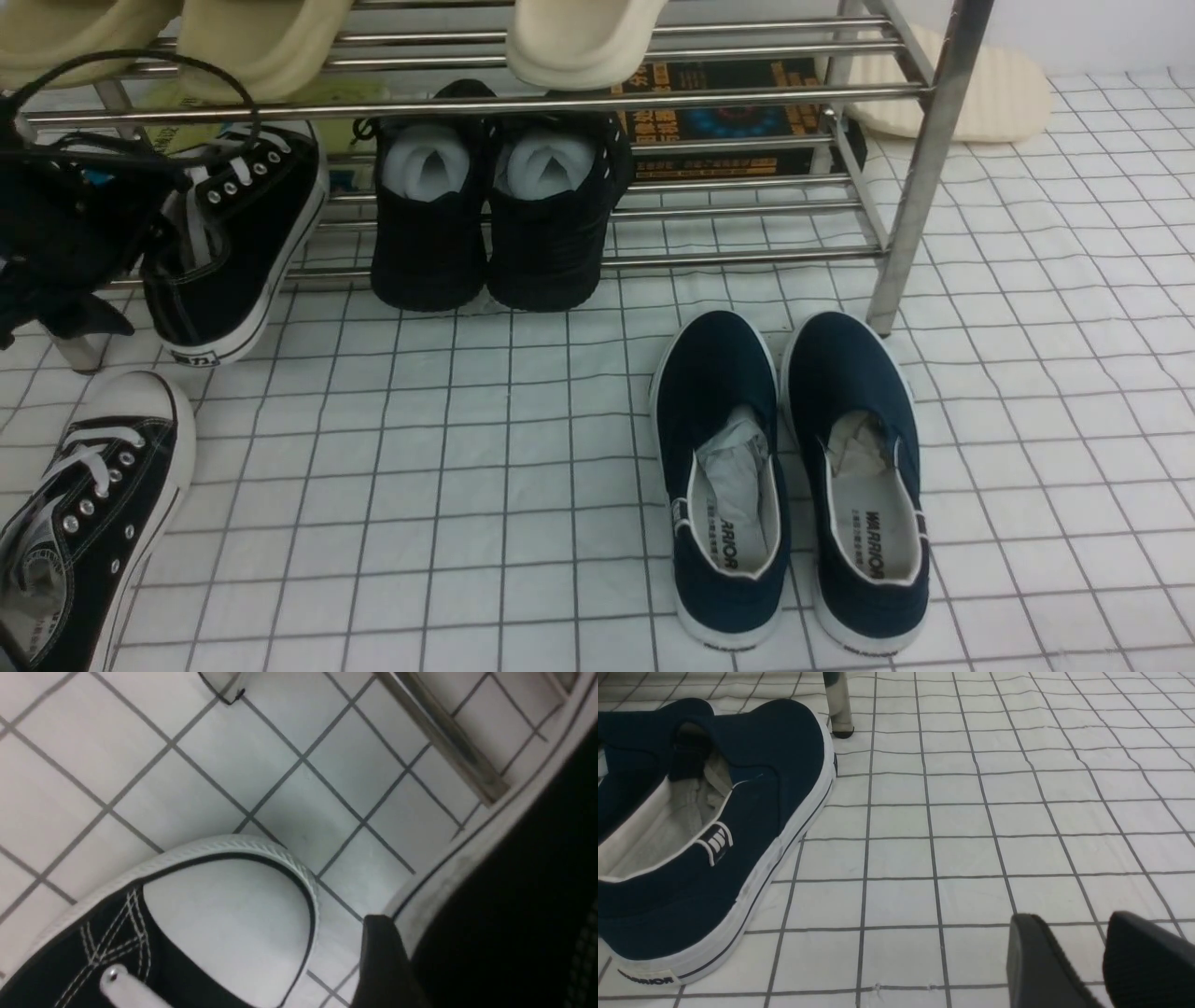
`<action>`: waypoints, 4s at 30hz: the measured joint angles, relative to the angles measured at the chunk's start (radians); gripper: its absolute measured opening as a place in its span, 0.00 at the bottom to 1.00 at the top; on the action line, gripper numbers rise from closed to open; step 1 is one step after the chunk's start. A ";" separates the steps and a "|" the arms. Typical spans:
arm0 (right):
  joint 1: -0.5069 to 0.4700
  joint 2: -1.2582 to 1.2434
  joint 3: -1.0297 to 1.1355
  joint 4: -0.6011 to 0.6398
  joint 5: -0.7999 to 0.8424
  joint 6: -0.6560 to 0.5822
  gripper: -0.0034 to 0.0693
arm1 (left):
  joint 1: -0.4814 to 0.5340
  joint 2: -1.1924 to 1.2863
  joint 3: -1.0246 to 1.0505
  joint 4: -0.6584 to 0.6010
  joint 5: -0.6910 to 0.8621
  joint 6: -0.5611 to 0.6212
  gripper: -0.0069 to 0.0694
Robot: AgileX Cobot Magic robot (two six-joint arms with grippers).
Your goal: Take the shoes off the shelf with your hand from the white checkered tablecloth.
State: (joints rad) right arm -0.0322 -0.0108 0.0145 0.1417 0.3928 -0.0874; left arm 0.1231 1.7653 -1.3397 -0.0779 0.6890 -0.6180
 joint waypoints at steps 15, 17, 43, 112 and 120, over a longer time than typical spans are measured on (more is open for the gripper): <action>0.000 0.000 0.000 0.000 0.000 0.000 0.38 | -0.001 -0.148 0.000 0.029 0.340 0.055 0.13; 0.000 0.000 0.000 0.001 0.000 0.000 0.38 | -0.001 -0.199 0.000 0.038 0.420 0.068 0.13; 0.000 0.000 0.000 0.000 0.000 0.000 0.38 | -0.235 -0.451 0.404 0.213 0.413 -0.179 0.13; 0.000 0.000 0.000 0.000 0.000 0.000 0.38 | -0.468 -1.054 0.558 0.189 0.389 0.182 0.09; 0.000 0.000 0.000 0.000 0.000 0.000 0.38 | -0.468 -1.378 0.852 0.171 -0.078 0.182 0.10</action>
State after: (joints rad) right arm -0.0322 -0.0108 0.0145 0.1415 0.3928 -0.0874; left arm -0.3446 0.3872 -0.4882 0.0931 0.6112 -0.4356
